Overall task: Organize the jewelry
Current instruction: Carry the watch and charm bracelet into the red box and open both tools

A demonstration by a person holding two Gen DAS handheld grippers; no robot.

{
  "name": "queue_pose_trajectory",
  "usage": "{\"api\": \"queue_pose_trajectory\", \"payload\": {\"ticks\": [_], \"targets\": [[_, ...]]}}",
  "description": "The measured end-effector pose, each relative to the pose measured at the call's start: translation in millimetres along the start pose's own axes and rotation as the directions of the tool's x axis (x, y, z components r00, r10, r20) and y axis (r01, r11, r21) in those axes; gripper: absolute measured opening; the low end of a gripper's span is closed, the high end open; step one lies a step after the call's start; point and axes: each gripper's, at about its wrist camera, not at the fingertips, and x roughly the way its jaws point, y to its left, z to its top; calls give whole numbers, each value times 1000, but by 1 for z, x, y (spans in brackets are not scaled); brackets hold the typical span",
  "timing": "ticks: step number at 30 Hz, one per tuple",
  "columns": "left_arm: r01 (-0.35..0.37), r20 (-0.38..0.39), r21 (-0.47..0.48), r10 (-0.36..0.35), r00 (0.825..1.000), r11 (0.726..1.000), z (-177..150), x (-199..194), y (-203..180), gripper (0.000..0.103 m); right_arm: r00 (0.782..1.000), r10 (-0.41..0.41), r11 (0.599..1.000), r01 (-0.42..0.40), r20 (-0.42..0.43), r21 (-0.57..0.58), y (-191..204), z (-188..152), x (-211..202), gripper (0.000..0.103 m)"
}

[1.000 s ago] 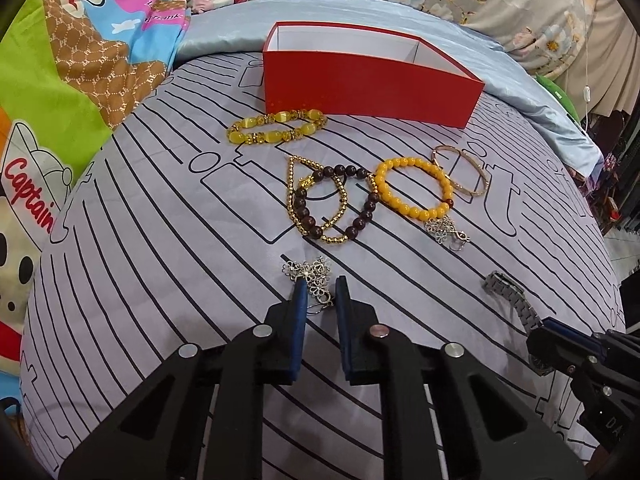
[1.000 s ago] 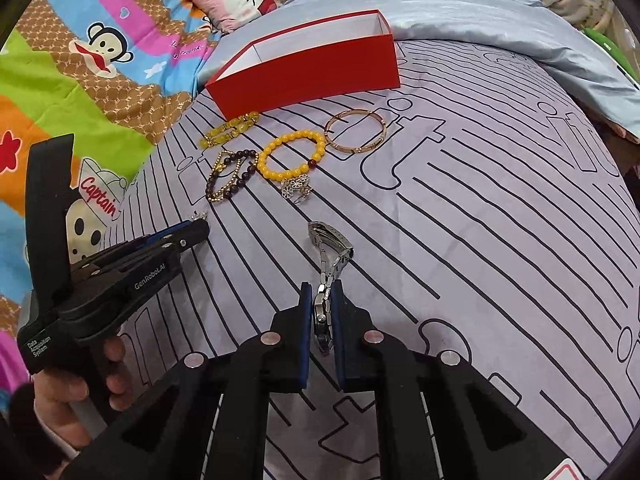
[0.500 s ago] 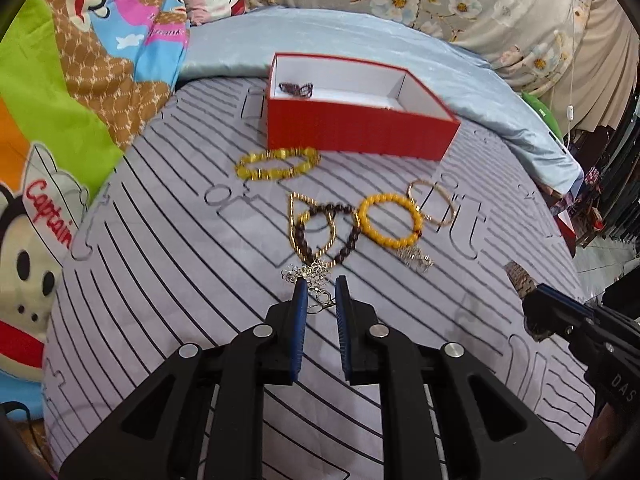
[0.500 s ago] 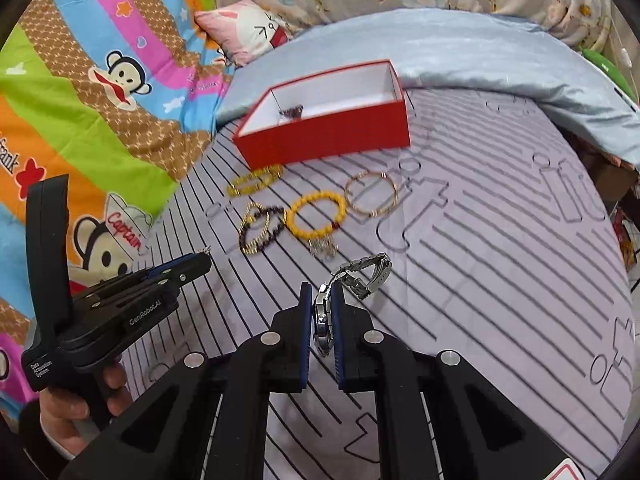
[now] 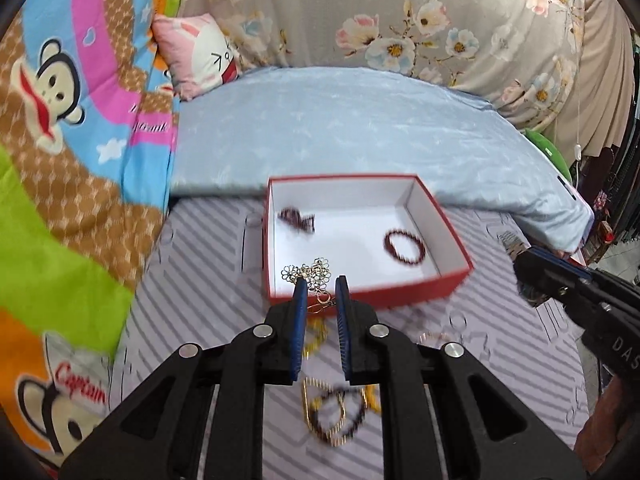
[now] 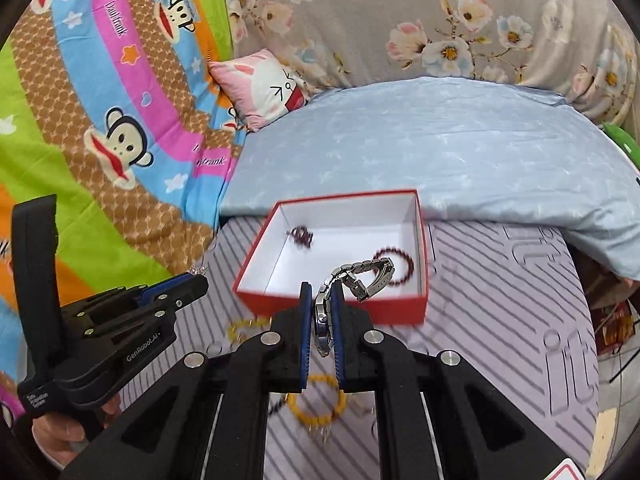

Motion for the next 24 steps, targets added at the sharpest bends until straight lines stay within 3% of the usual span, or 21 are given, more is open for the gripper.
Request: {"api": "queue_pose_trajectory", "payload": {"ticks": [3, 8, 14, 24], "targets": [[-8, -1, 1, 8, 1000, 1000, 24, 30, 1, 14, 1000, 13, 1000, -13, -11, 10, -6, 20, 31, 9], [-29, -40, -8, 29, 999, 1000, 39, 78, 3, 14, 999, 10, 1000, -10, -52, 16, -13, 32, 81, 9], [-56, -89, -21, 54, 995, 998, 35, 123, 10, 14, 995, -4, 1000, 6, -103, 21, -20, 28, 127, 9], [-73, -123, -15, 71, 990, 997, 28, 152, 11, 14, 989, -15, 1000, 17, -149, 12, -24, 19, 164, 10]]}}
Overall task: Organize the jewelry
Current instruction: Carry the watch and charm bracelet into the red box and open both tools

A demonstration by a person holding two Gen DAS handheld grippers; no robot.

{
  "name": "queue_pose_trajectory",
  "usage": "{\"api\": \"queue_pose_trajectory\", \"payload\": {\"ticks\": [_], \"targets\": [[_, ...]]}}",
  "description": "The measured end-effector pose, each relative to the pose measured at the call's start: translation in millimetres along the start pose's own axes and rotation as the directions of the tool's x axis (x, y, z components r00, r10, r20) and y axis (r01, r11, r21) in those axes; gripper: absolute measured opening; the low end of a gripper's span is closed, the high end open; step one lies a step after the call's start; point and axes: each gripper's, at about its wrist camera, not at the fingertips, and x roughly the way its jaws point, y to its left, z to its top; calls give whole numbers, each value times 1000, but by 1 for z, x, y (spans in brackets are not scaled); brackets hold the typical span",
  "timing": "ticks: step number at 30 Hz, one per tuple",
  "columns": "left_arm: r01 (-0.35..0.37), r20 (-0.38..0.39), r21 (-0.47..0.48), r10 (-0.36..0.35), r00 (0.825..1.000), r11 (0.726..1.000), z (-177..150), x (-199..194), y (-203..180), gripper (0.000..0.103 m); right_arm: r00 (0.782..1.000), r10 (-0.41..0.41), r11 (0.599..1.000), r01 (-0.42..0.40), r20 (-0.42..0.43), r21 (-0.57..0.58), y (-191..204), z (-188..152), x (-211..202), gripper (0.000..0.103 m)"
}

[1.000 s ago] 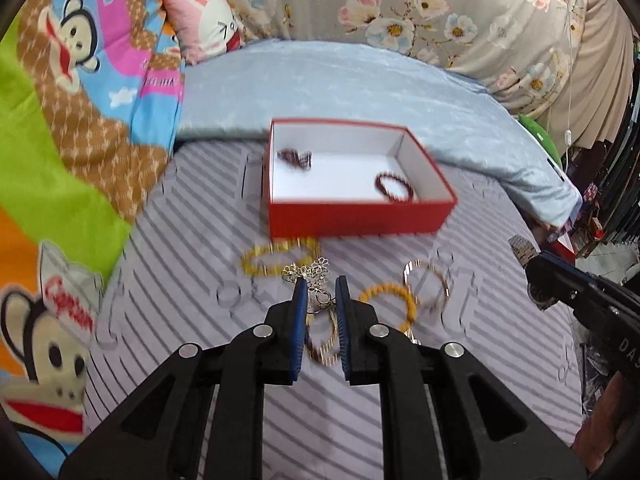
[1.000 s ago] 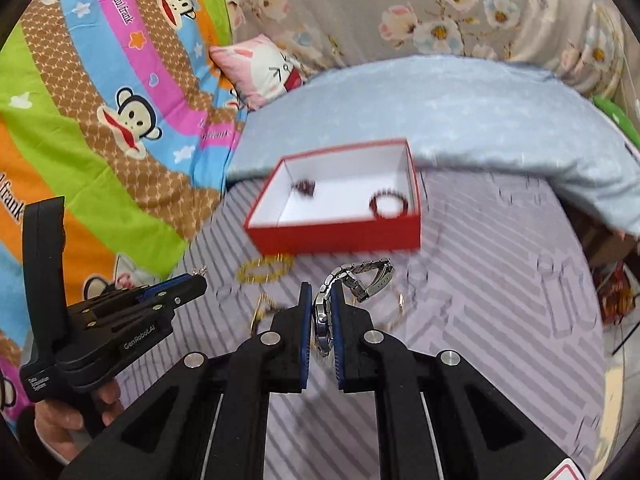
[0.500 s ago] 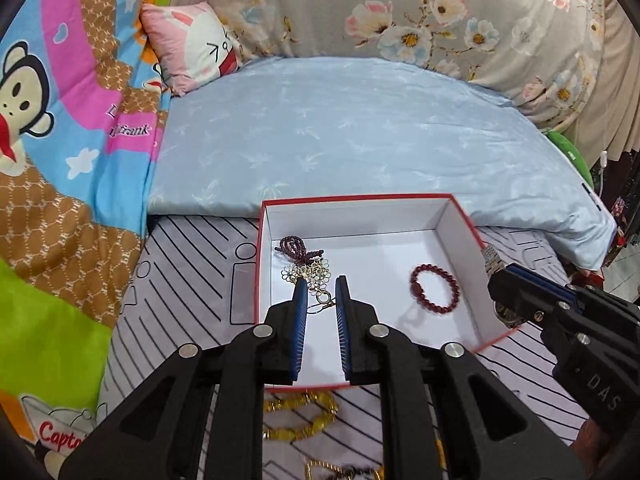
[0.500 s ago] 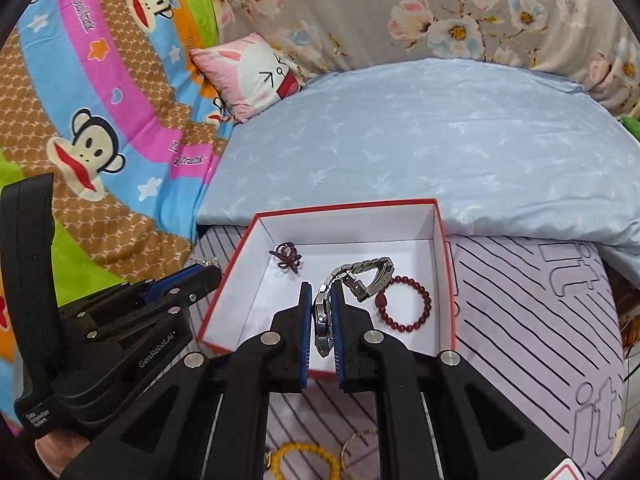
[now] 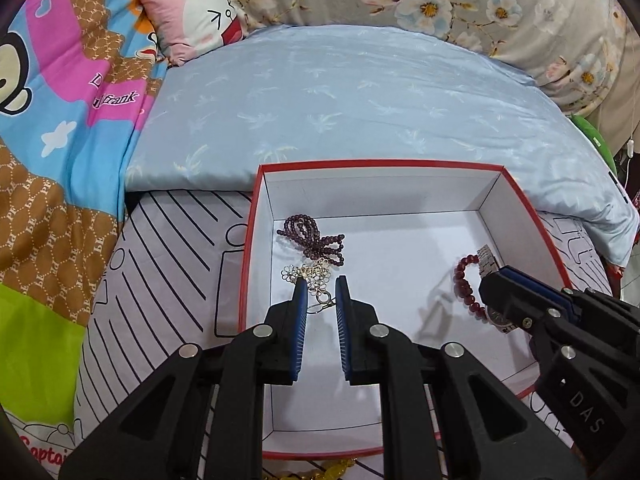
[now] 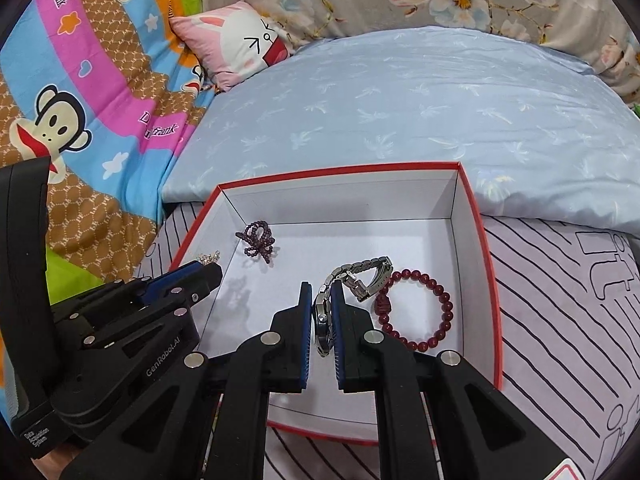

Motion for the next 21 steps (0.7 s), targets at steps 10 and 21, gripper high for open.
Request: {"api": "queue_pose_trajectory", "payload": {"ticks": [10, 21], "targets": [[-46, 3, -20, 46, 999, 999, -3, 7, -1, 40, 998, -40, 998, 42, 40, -39, 6, -1, -4, 19], [-40, 40, -17, 41, 998, 999, -14, -38, 1, 41, 992, -77, 995, 82, 102, -48, 7, -24, -60, 29]]}}
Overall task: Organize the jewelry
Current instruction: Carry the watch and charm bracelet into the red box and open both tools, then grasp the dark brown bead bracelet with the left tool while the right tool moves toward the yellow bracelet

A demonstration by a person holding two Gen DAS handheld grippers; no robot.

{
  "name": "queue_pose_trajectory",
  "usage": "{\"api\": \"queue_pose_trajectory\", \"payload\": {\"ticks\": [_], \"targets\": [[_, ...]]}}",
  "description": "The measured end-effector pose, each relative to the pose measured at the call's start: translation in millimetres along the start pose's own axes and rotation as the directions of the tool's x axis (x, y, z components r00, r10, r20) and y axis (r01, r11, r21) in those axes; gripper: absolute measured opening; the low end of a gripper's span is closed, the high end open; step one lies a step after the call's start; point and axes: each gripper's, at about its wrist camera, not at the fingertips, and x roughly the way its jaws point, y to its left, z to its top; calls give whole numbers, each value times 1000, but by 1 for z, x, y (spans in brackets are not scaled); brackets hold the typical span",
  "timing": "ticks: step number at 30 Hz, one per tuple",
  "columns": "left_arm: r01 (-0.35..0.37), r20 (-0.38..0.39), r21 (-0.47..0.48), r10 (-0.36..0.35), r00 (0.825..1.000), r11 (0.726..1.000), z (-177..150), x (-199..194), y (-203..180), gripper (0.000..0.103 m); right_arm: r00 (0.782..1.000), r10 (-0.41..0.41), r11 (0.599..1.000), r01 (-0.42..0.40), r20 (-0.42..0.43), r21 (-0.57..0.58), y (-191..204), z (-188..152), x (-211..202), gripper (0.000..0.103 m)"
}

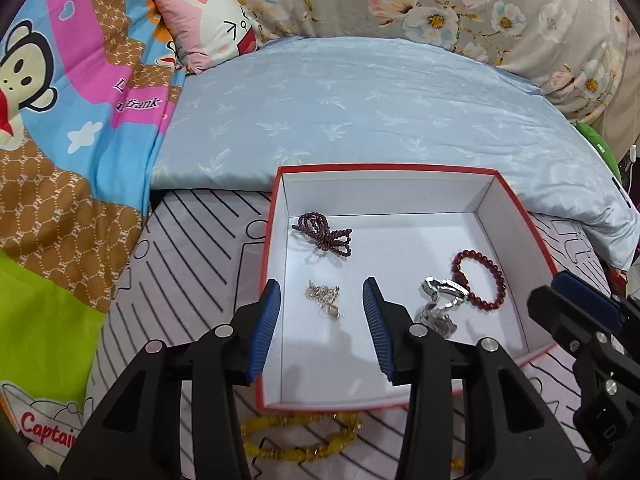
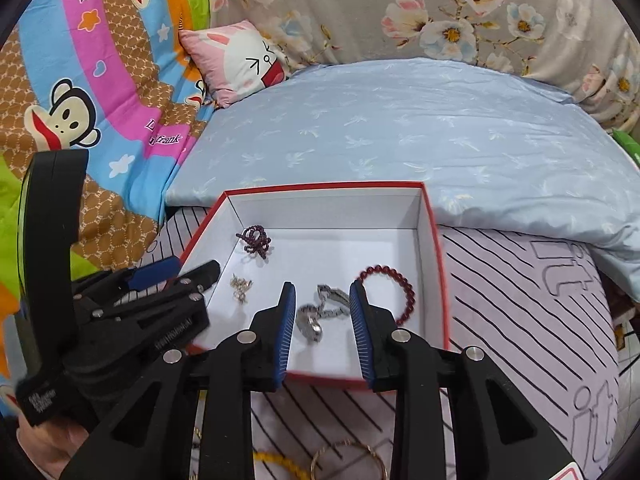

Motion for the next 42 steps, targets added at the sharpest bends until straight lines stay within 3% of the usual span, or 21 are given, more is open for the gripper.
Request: {"api": "queue_pose_trajectory", "payload": {"ticks": [4, 11, 18, 23, 28, 36, 42], "targets": [[-2, 7, -13, 2, 1000, 1000, -16, -27, 7, 41, 1000, -16, 1000, 16, 11, -3, 0, -23, -31, 32], [-16, -24, -33, 15, 1000, 999, -75, -64, 18, 46, 1000, -14, 1000, 15, -27, 27, 9, -84, -73, 32], [-9, -81, -55, 5, 997, 998, -139, -83, 19, 46, 995, -25, 999, 29, -93, 36, 17, -148, -90, 32], [2, -108, -74, -10, 994, 997, -167, -86, 15, 46, 989, -19, 998, 28, -149, 57, 15, -187, -94, 32], [15, -114, -92, -26, 993, 996, -178, -83, 8, 45, 986, -15, 996, 29, -167, 80, 11, -202, -100, 32], [27, -115, -130, -42, 992, 991, -170, -67, 5, 43, 986, -14, 996, 28, -166, 80, 12, -203, -103, 32], [42, -115, -119, -56, 992, 992, -168, -55, 3, 30, 985, -7, 996, 21, -170, 82, 12, -204, -102, 32]]}}
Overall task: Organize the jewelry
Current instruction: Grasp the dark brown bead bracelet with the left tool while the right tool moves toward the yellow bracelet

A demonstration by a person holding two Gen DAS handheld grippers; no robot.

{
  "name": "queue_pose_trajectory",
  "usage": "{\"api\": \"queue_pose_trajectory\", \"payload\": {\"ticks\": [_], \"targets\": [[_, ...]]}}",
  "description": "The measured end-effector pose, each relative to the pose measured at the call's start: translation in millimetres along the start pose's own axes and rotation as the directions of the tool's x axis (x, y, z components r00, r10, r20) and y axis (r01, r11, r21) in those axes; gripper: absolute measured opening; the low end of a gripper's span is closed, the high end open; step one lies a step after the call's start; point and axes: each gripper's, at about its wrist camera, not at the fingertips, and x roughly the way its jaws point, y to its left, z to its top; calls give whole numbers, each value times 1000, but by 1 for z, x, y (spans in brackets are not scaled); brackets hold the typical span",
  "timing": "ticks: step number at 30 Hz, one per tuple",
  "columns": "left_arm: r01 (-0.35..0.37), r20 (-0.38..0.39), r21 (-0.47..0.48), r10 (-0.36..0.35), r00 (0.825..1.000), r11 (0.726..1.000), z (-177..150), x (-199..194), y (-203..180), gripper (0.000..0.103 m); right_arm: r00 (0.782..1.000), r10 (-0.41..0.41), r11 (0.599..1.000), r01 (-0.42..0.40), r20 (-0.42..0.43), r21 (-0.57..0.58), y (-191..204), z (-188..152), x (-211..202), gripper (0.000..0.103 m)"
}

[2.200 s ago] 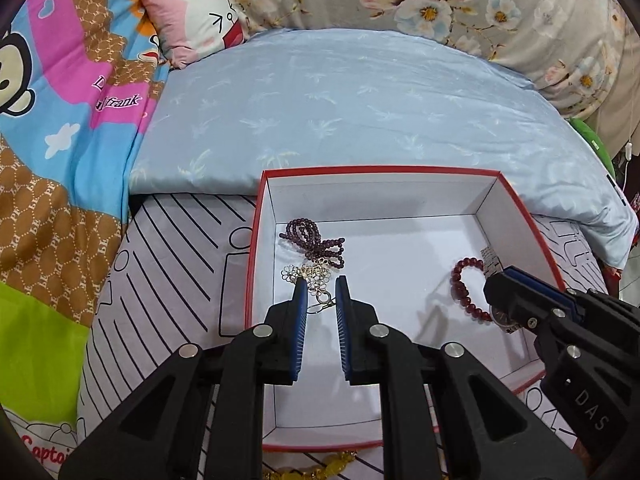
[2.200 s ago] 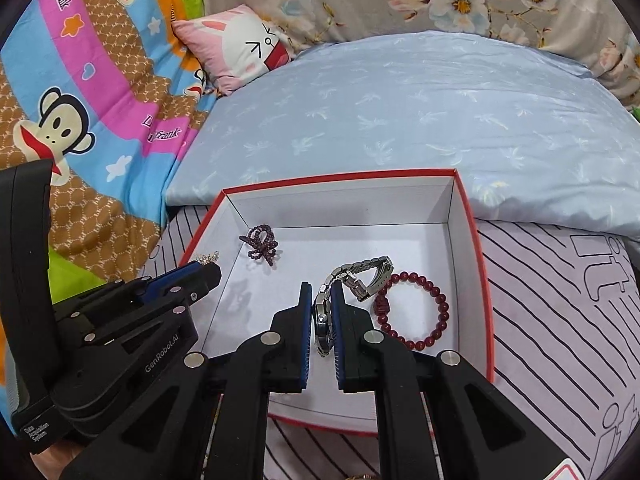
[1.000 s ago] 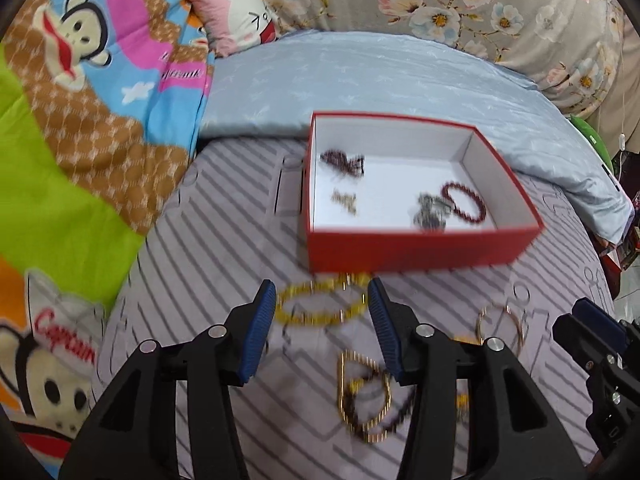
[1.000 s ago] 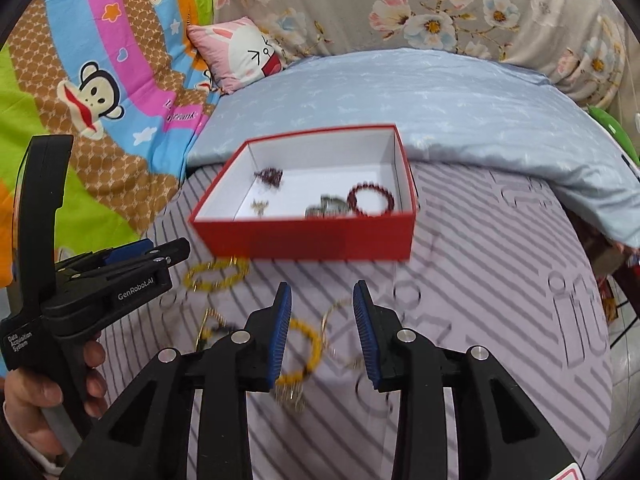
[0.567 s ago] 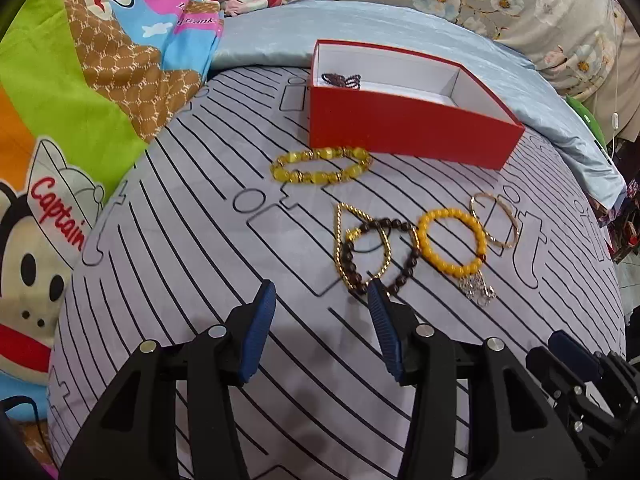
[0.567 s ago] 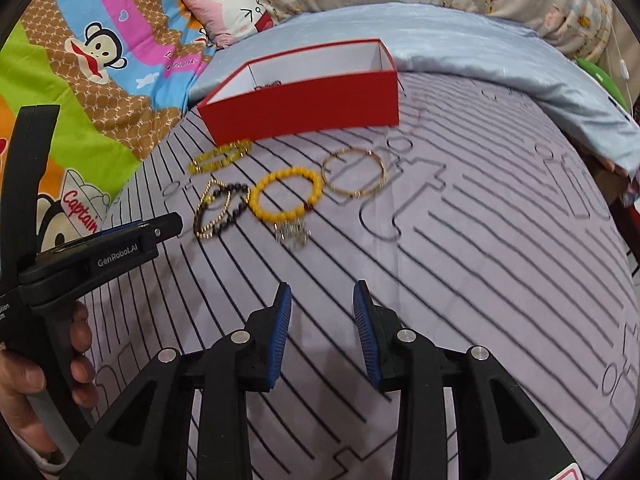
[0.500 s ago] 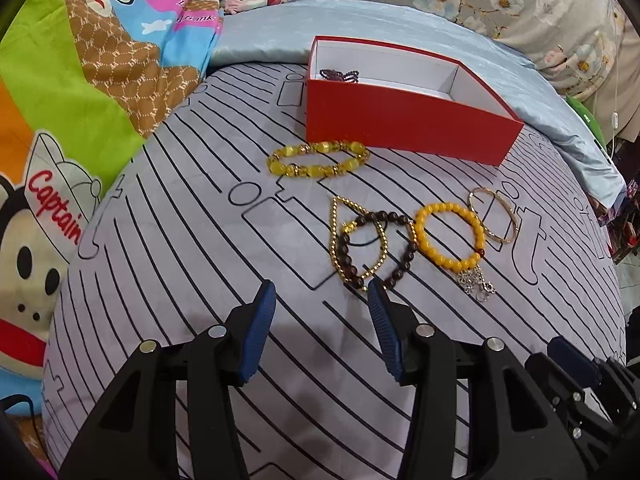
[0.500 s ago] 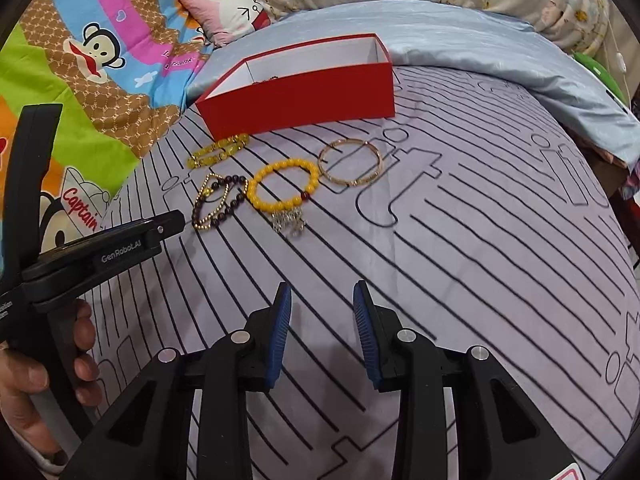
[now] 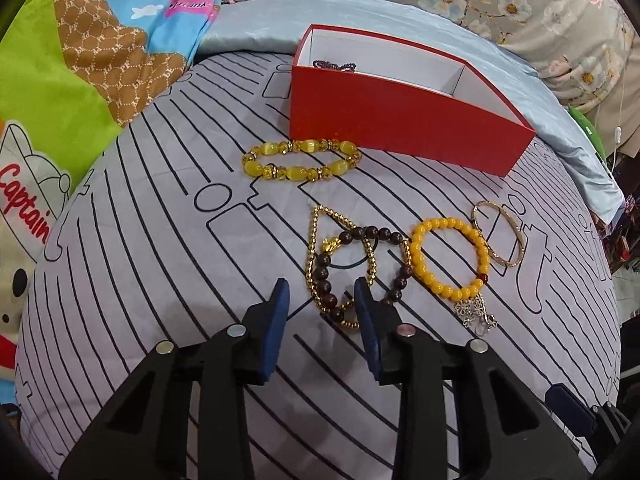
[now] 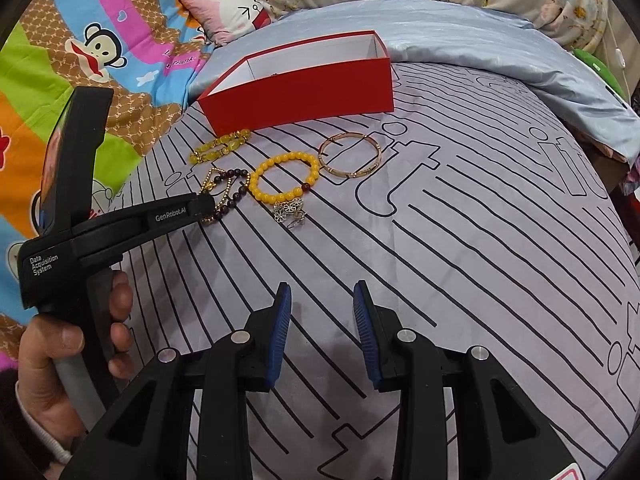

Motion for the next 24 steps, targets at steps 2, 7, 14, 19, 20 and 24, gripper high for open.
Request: {"api": "queue_pose_trajectory", "payload": {"ticks": [2, 7, 14, 19, 20, 24], "targets": [[7, 1, 17, -7, 1000, 1000, -1, 0, 0, 14, 1000, 3, 1000, -3, -3, 4, 0, 0, 1, 32], [52, -15, 42, -52, 999, 998, -5, -4, 5, 8, 1000, 7, 1000, -7, -6, 2, 0, 1, 3, 32], [76, -21, 48, -75, 997, 996, -18, -18, 17, 8, 1000, 26, 1000, -26, -10, 4, 4, 4, 5, 32], [95, -8, 56, -95, 995, 994, -24, -29, 22, 8, 999, 32, 999, -32, -15, 8, 7, 10, 12, 32], [102, -6, 58, -102, 995, 993, -26, -32, 22, 8, 999, 32, 999, -32, -14, 9, 8, 13, 14, 32], [126, -2, 70, -126, 992, 990, -32, -41, 22, 8, 999, 34, 999, -34, -9, 12, 9, 21, 19, 32]]}}
